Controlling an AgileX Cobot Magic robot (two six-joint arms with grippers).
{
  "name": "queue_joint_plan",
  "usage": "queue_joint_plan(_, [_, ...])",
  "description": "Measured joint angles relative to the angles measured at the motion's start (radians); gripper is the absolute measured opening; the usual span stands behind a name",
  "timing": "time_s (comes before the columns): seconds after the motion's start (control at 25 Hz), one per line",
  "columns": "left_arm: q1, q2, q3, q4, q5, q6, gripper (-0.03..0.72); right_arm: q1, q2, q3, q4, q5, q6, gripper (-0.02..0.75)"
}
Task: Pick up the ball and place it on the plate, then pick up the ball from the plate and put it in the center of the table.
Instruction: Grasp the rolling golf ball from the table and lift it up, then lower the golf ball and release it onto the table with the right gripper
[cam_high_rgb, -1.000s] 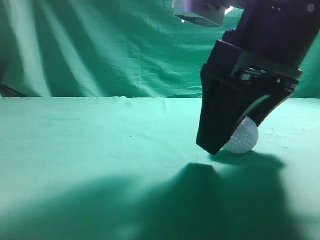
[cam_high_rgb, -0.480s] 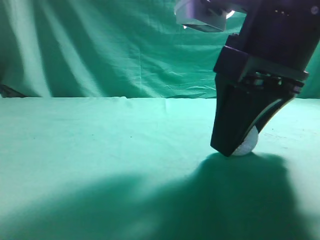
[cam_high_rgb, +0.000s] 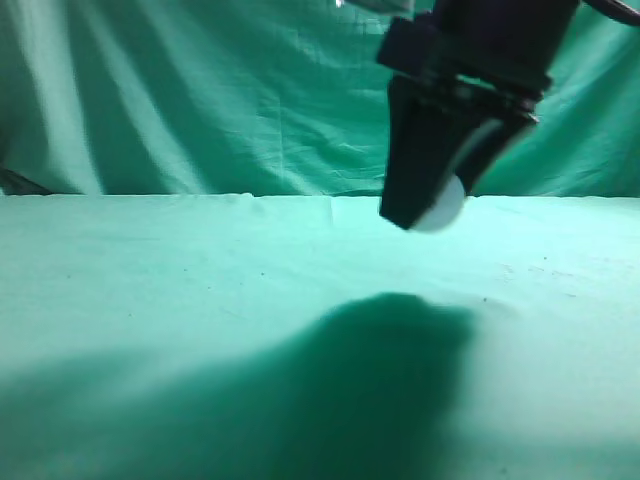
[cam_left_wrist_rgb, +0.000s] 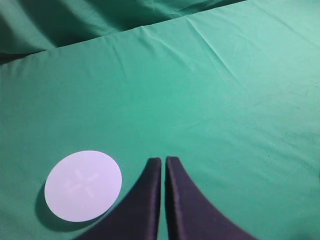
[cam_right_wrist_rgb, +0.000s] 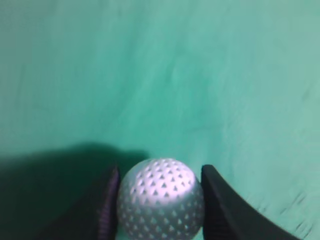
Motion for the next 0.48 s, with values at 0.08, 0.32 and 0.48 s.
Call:
queue_joint_plan(0.08, [0.0,-0.081,0.057,-0.002,-0.002,0.0,0.0,0.0,-0.007,-0.029,0.012,0.007,0.001,0.312])
queue_joint_plan(0.32, [0.0,-0.289,0.205,-0.002,-0.052,-0.039,0.0,0.0,-0.009,-0.054,0.059,-0.026,0.0,0.312])
queue_joint_plan(0.48, [0.0,-0.407,0.264,0.006,-0.053,-0.085,0.0,0.0,-0.005,-0.067,0.09,-0.066,-0.002,0.312])
